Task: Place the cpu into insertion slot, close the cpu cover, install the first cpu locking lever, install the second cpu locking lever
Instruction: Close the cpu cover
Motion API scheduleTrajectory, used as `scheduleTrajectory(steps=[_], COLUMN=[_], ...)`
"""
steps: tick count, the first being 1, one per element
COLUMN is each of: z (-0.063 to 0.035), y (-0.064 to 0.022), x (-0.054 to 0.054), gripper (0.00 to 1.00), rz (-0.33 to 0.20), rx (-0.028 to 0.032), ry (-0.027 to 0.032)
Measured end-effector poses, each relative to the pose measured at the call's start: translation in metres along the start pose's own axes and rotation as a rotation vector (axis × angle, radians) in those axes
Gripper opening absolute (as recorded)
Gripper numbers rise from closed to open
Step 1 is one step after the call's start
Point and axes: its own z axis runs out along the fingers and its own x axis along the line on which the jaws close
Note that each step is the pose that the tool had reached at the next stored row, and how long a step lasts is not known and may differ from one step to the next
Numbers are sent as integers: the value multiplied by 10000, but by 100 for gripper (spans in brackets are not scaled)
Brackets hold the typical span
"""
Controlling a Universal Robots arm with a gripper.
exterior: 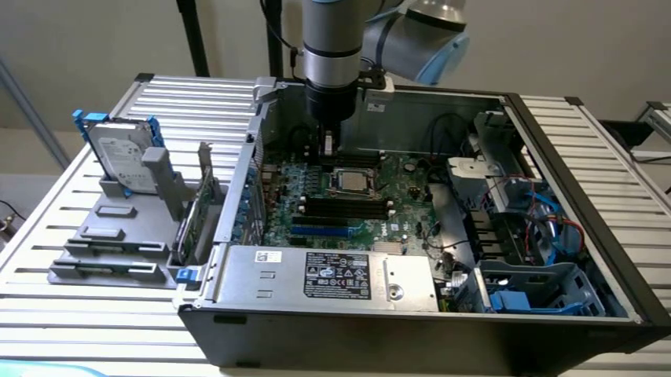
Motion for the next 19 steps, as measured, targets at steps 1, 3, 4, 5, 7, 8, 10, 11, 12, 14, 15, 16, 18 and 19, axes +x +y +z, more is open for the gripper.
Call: scheduleTrajectory(steps=[1,3,4,5,7,8,10,11,12,14,15,16,18,19], z=[0,-7,-17,-33,-81,-113,-180,-214,-249,-303,-324,-341,-366,-376], y=[18,99,148,193,284,331,422,468,518,609,655,700,790,836], x=[0,0,-1,-2,-4,-6,-9,-10,-11,-11,-10,-9,-7,-6], gripper=[11,11,11,11,11,11,11,11,11,11,11,11,11,11], rz=[1,0,1,1,2,2,2,3,4,3,4,4,5,5], rx=[7,62,103,140,202,233,291,319,346,389,408,423,445,452], ry=[1,-1,-3,-5,-3,-6,-6,-8,-6,-8,-8,-8,-4,1])
